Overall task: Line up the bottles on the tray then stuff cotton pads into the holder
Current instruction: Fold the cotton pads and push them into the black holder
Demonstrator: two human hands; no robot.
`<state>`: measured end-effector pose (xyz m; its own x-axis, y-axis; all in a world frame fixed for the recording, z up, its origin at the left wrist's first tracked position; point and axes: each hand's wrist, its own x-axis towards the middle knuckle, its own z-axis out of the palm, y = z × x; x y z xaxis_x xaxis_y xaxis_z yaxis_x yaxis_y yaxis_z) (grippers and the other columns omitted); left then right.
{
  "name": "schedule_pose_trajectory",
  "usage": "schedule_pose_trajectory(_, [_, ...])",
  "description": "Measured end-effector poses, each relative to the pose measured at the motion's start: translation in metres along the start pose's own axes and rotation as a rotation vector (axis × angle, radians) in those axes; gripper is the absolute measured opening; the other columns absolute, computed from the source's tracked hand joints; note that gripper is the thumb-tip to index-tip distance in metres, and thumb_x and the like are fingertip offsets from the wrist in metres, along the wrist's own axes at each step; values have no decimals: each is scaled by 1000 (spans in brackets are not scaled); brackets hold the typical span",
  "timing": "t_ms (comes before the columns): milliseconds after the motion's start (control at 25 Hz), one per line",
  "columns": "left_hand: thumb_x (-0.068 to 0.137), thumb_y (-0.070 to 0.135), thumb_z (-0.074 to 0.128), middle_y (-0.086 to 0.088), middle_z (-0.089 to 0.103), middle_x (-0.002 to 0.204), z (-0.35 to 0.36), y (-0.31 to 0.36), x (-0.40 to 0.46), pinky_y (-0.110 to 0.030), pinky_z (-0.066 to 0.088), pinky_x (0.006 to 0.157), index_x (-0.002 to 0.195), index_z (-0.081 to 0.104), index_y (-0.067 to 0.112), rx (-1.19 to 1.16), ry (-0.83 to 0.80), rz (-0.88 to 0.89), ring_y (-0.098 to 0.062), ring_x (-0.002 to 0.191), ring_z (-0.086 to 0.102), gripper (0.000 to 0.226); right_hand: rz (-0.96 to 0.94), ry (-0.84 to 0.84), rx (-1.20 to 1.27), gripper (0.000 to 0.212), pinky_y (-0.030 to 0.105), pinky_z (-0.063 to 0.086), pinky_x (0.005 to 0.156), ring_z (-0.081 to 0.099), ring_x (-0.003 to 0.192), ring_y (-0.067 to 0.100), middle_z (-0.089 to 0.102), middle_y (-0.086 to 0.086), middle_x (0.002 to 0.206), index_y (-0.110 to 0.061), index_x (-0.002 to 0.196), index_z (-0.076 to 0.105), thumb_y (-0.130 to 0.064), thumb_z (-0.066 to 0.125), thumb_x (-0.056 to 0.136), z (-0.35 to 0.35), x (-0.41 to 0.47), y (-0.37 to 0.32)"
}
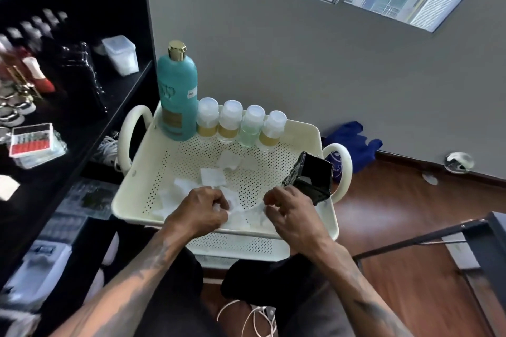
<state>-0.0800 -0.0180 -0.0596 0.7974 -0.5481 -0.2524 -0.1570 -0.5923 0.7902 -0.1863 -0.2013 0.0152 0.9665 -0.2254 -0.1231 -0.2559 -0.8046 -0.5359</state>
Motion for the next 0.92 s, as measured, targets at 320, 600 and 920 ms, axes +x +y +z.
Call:
schedule_pose_trajectory(320, [78, 20, 68, 11, 66, 93, 3, -2, 3, -16, 43, 62, 82, 70, 26, 61, 42, 2, 0, 80, 59, 8, -52, 454, -152, 12, 31, 53, 70, 64, 72, 11, 73, -7, 87, -25, 92, 77, -18, 68, 87, -143, 5, -5])
schedule_pose_trajectory(600, [76, 20, 70, 16, 67, 83, 6, -2, 4, -14, 39, 56, 78, 73, 23, 55, 87, -5, 2, 72, 59, 5, 115, 104, -572, 21, 29, 52, 77, 64, 84, 21, 72, -2, 94, -32, 98, 77, -22, 62, 89, -100, 50, 13])
schedule_pose_trajectory(920, [87, 32, 68, 11, 70, 82, 8, -8, 5, -23, 48, 65, 85, 72, 27, 23, 116, 18, -2, 78, 64, 6, 236, -55, -529, 32, 30, 44, 70, 54, 80, 23, 53, 1, 94, -36, 104, 72, -38, 51, 79, -104, 45, 13])
